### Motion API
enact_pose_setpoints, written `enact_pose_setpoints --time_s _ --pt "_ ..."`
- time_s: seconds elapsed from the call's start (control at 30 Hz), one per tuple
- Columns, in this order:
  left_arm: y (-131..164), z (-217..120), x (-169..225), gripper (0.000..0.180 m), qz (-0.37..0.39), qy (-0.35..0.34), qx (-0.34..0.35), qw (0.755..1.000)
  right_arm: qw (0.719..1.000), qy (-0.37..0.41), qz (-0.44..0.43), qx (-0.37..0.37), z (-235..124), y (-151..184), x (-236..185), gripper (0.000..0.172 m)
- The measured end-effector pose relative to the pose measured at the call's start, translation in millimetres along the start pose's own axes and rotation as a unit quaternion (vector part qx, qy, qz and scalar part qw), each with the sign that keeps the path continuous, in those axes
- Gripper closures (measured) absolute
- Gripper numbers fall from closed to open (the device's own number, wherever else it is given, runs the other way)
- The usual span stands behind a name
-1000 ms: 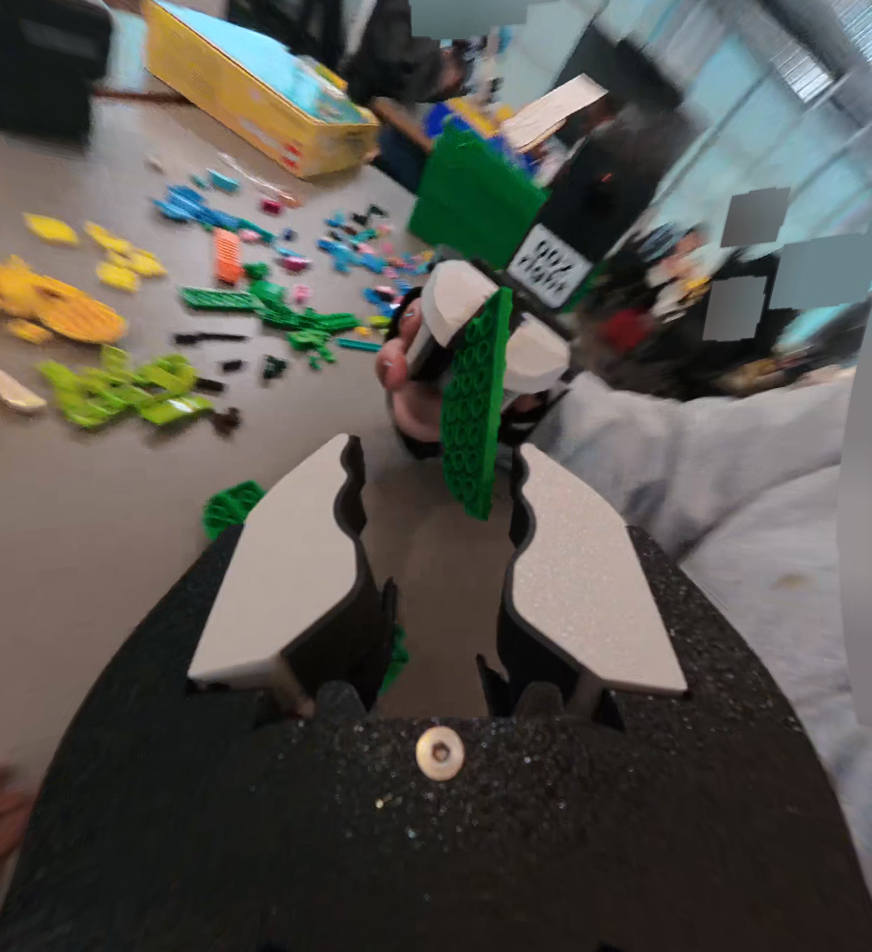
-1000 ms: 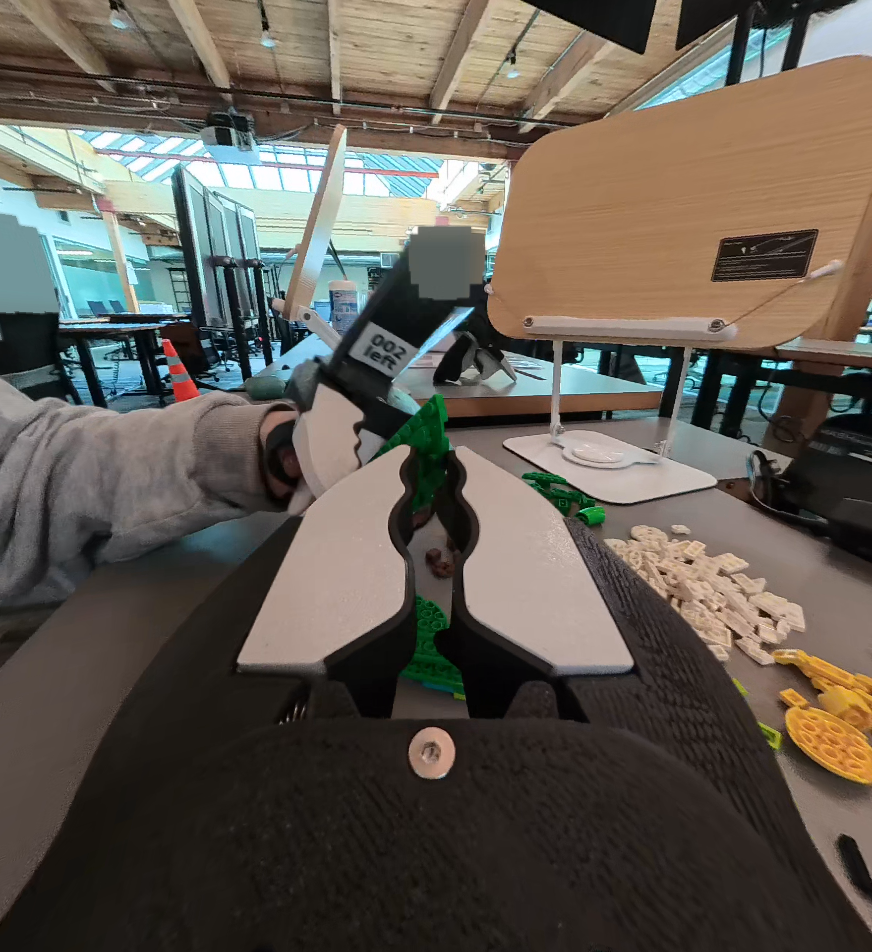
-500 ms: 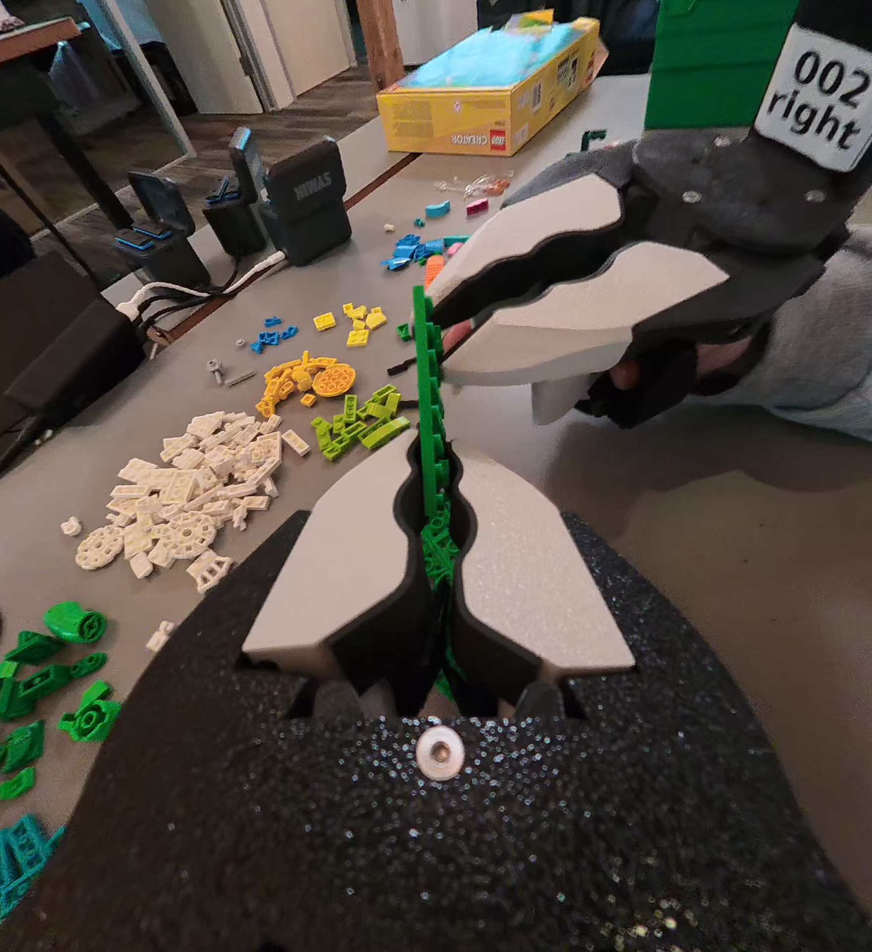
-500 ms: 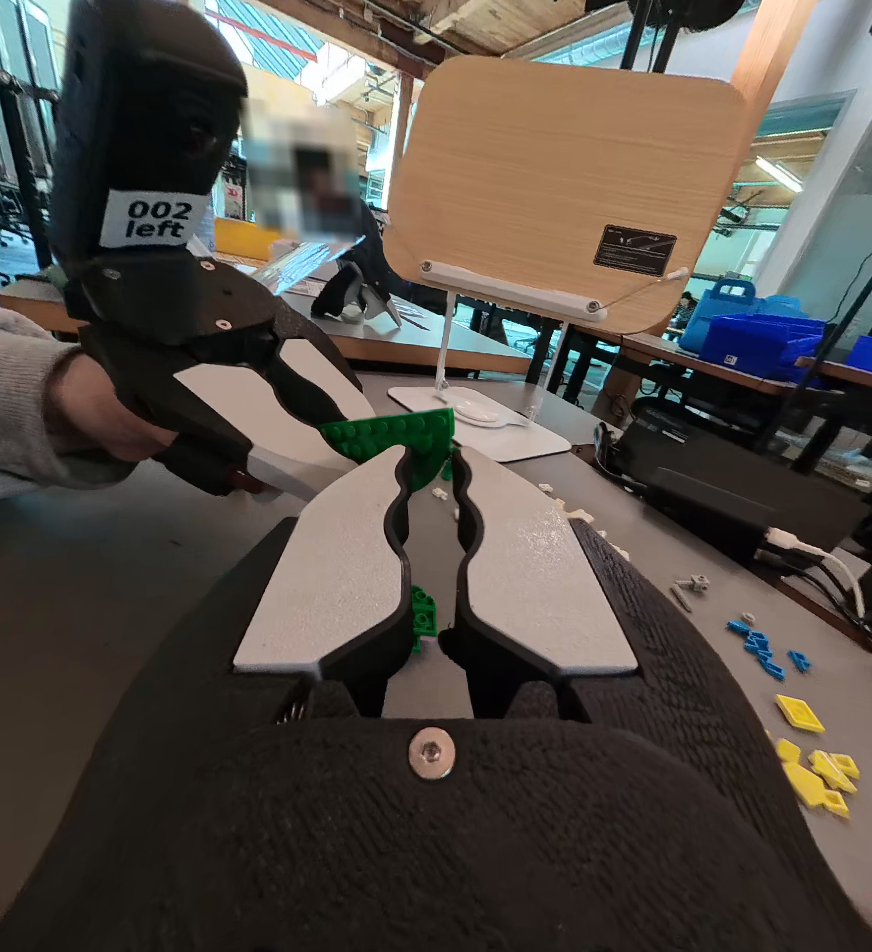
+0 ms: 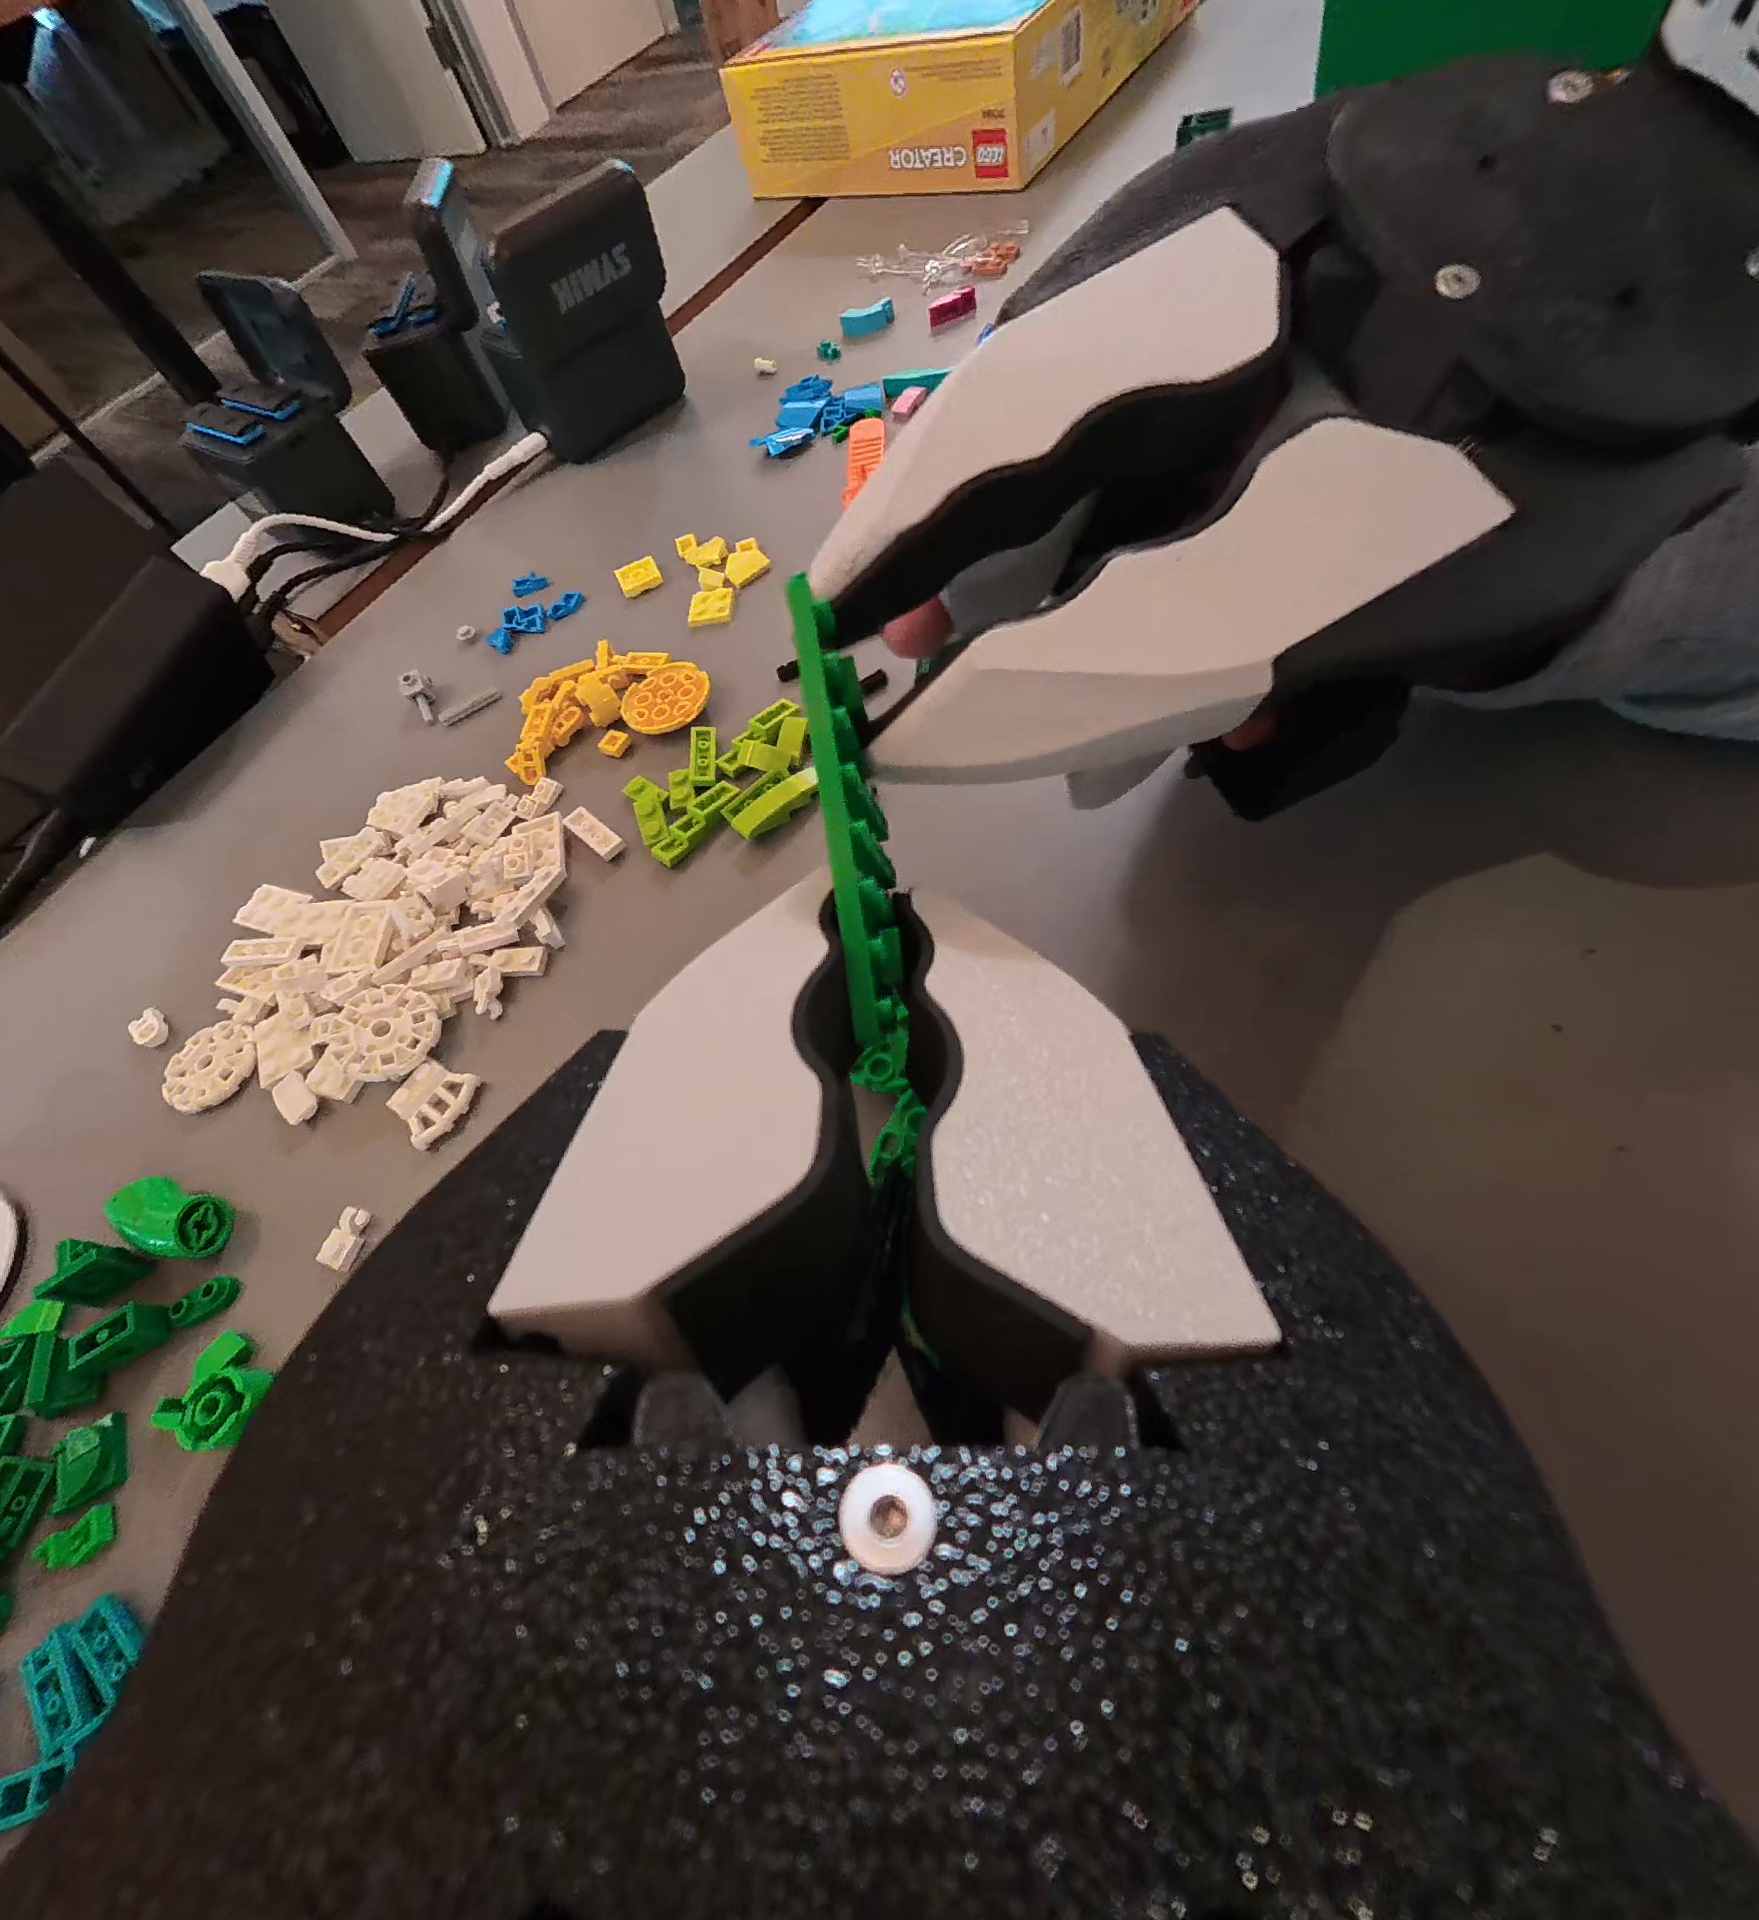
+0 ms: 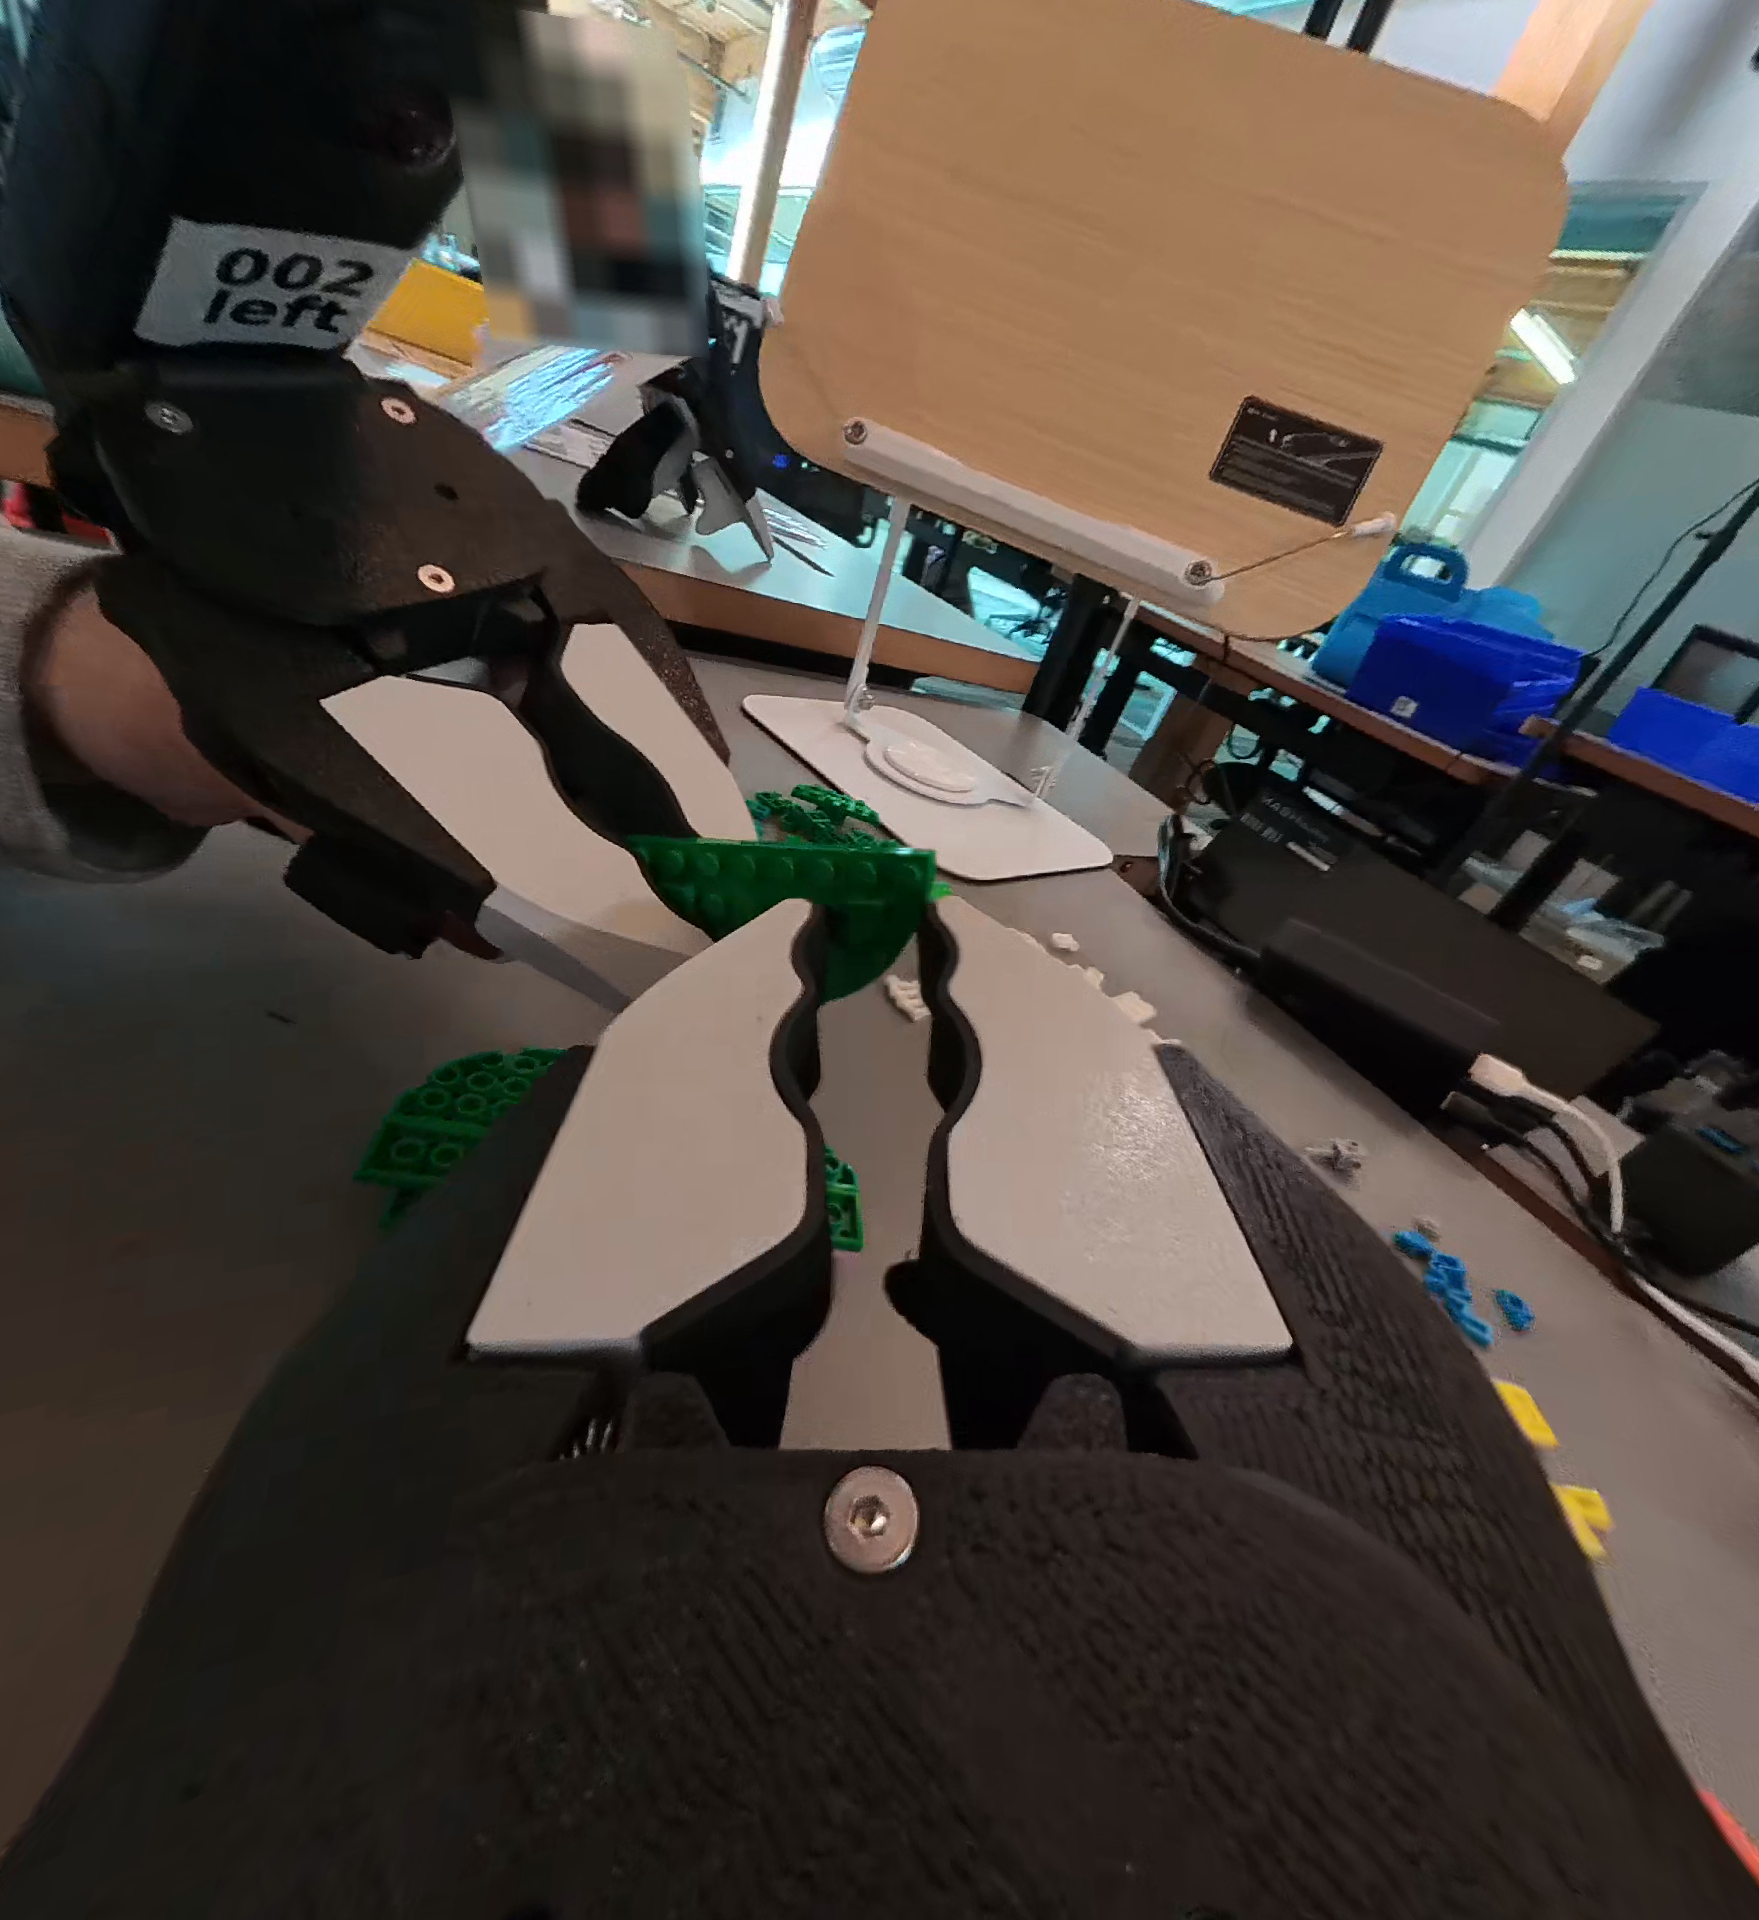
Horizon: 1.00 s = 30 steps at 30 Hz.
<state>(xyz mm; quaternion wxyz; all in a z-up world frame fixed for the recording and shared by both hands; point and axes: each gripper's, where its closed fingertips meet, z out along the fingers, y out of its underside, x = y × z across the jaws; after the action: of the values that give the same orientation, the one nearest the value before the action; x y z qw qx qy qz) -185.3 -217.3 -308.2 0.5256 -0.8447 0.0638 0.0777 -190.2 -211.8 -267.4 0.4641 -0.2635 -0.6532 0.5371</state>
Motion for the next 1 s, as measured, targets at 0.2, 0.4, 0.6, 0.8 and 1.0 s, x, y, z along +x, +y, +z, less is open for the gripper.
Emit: enact_pose_setpoints --time_s 0.2,0.4,0.6,0.8,1.0 --pt "6.7 -1.7 1.6 0.176 0.012 0.007 -0.008 1.000 0.999 -0.032 0.007 -0.017 -0.3 3.1 -4.8 0.160" --pt "12.0 -1.2 8.6 0.175 0.031 0.030 -0.016 0.999 0.992 -0.103 0.057 -0.037 -6.1 8.1 -11.4 0.161" --pt "13.9 -1.1 9.5 0.176 0.033 0.034 -0.015 0.999 0.986 -0.136 0.096 -0.033 -10.3 8.3 -14.4 0.164" --pt "11.6 1.1 8.1 0.176 -0.003 0.029 -0.006 1.000 0.994 -0.086 0.062 -0.023 -5.3 6.1 -10.4 0.159" --pt "7.1 2.4 -0.8 0.175 -0.035 -0.015 0.006 0.999 0.998 -0.004 0.063 -0.024 2.9 3.8 -0.7 0.160"
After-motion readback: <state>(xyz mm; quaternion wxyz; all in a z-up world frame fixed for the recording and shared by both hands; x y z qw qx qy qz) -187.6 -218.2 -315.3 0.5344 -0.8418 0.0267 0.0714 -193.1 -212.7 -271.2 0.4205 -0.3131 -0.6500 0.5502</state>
